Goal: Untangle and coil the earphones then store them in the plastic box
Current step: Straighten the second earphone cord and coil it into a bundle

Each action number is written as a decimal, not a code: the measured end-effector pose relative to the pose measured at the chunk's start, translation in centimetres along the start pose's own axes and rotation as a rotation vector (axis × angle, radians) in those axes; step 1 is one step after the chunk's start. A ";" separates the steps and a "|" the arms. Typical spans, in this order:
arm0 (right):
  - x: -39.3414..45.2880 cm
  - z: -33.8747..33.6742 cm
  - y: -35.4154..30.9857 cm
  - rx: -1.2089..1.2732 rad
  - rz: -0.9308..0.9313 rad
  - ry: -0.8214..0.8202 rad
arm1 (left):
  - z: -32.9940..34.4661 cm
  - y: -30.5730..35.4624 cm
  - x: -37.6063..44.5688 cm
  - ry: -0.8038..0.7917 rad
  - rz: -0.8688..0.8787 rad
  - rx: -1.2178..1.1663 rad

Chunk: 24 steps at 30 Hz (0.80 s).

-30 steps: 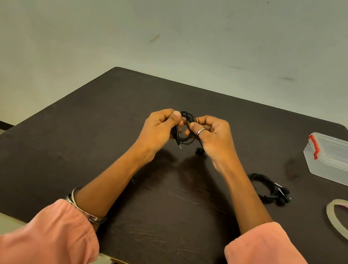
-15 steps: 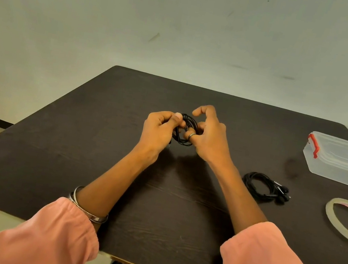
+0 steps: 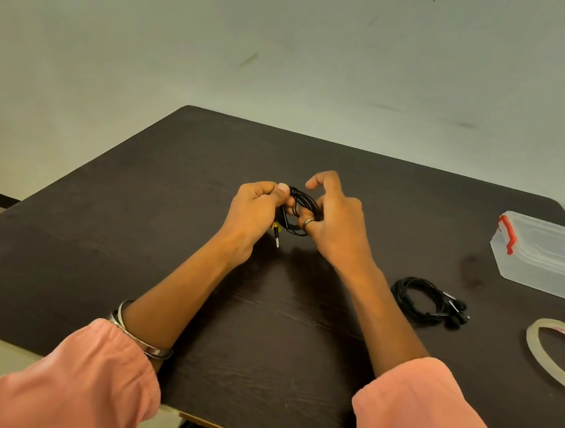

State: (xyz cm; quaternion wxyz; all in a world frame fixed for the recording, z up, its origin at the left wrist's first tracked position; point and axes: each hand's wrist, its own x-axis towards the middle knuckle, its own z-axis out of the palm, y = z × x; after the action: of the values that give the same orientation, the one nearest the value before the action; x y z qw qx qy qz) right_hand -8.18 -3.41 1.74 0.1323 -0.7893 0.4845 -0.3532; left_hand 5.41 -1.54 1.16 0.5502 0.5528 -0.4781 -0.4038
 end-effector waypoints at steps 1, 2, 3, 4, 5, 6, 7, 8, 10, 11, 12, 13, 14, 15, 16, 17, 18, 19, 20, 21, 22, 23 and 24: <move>0.0 0.0 -0.1 0.007 0.019 0.036 | 0.0 0.0 0.0 -0.007 0.000 -0.004; -0.1 0.0 -0.1 0.021 0.032 0.071 | 0.0 0.1 0.0 -0.020 0.000 -0.008; -0.1 0.1 -0.1 0.029 0.039 0.089 | 0.0 0.1 -0.1 -0.037 -0.004 -0.011; -0.1 0.2 0.0 0.020 0.033 0.084 | 0.0 0.1 -0.1 -0.055 -0.011 -0.022; -0.1 0.2 0.2 -0.010 0.020 0.058 | 0.0 0.1 -0.1 -0.068 -0.025 -0.046; 0.0 0.3 0.3 -0.041 0.009 0.023 | 0.0 0.1 -0.1 -0.071 -0.045 -0.078; 0.0 0.1 0.4 -0.060 0.004 -0.011 | -0.1 0.2 -0.1 -0.063 -0.066 -0.111; 0.0 0.0 0.5 -0.060 -0.001 -0.036 | -0.3 0.2 -0.1 -0.051 -0.086 -0.143; 0.0 -0.4 0.5 -0.012 -0.012 -0.058 | -0.4 0.3 0.0 -0.042 -0.109 -0.202; 0.0 -0.5 0.5 0.021 -0.014 -0.064 | -0.4 0.3 -0.1 -0.046 -0.112 -0.224; 0.0 -0.4 0.6 0.062 -0.018 -0.065 | -0.4 0.3 -0.1 -0.055 -0.110 -0.231; 0.0 -0.2 0.7 0.108 -0.031 -0.056 | -0.4 0.4 -0.1 -0.069 -0.105 -0.224; 0.0 0.0 0.9 0.152 -0.053 -0.035 | -0.3 0.4 -0.2 -0.085 -0.099 -0.206; 0.0 0.1 1.0 0.201 -0.072 -0.008 | -0.3 0.4 -0.2 -0.099 -0.093 -0.185; 0.0 0.2 1.1 0.262 -0.086 0.014 | -0.3 0.3 -0.1 -0.103 -0.086 -0.160; 0.0 0.2 0.9 0.333 -0.099 0.033 | -0.3 0.2 0.0 -0.097 -0.078 -0.139; 0.0 0.2 0.8 0.413 -0.100 0.048 | -0.3 0.1 0.1 -0.086 -0.068 -0.117; 0.0 0.1 0.4 0.507 -0.081 0.058 | -0.3 -0.1 0.3 -0.073 -0.051 -0.084; -0.1 0.0 0.1 0.616 -0.036 0.069 | -0.3 -0.3 0.4 -0.061 -0.021 -0.023; -0.2 0.0 -0.3 0.734 0.033 0.082 | -0.2 -0.5 0.6 -0.048 0.021 0.063; -0.2 0.1 -0.6 0.845 0.122 0.100 | -0.1 -0.7 0.6 -0.032 0.072 0.162; -0.2 0.2 -0.7 0.944 0.227 0.117 | 0.0 -0.7 0.6 -0.018 0.126 0.250; -0.1 0.2 -0.8 1.031 0.340 0.131 | 0.1 -0.8 0.6 -0.010 0.176 0.319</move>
State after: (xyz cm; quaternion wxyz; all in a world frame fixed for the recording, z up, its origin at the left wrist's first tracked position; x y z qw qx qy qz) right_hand -7.50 -2.98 2.04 0.5268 -0.5092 0.3765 -0.5670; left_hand 5.47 -2.16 0.45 0.4864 0.5870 -0.5855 -0.2758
